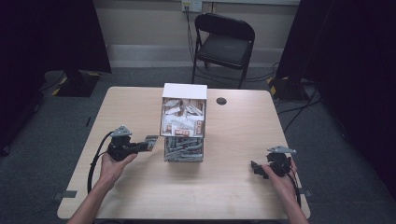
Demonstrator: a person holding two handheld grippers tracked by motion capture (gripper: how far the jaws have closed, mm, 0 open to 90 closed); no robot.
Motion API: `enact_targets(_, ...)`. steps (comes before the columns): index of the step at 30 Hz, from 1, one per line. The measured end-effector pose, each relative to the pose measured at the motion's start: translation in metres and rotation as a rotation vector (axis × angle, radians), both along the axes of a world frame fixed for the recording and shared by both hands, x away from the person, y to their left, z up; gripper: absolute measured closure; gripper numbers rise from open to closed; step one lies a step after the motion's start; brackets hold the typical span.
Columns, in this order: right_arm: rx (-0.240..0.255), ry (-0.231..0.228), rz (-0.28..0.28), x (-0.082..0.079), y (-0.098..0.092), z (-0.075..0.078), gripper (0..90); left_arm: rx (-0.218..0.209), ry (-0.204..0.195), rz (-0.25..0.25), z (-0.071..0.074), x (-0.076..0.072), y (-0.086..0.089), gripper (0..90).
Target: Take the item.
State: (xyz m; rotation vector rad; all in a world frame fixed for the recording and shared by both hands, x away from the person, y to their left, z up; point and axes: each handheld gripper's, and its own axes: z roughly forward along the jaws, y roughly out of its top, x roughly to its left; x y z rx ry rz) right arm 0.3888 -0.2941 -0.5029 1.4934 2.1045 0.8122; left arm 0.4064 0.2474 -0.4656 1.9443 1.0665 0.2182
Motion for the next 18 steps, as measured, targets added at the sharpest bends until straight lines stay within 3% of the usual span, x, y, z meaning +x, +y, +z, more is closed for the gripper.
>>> enact_targets(13,0.000,0.000,0.000,0.000,0.000,0.000,0.0,0.022,0.037,-0.016,-0.009,0.002,-0.004,86.9)
enact_targets(18,0.000,0.000,0.000,0.000,0.000,0.000,0.0,0.026,0.032,-0.005,-0.010,0.003,-0.005,86.5)
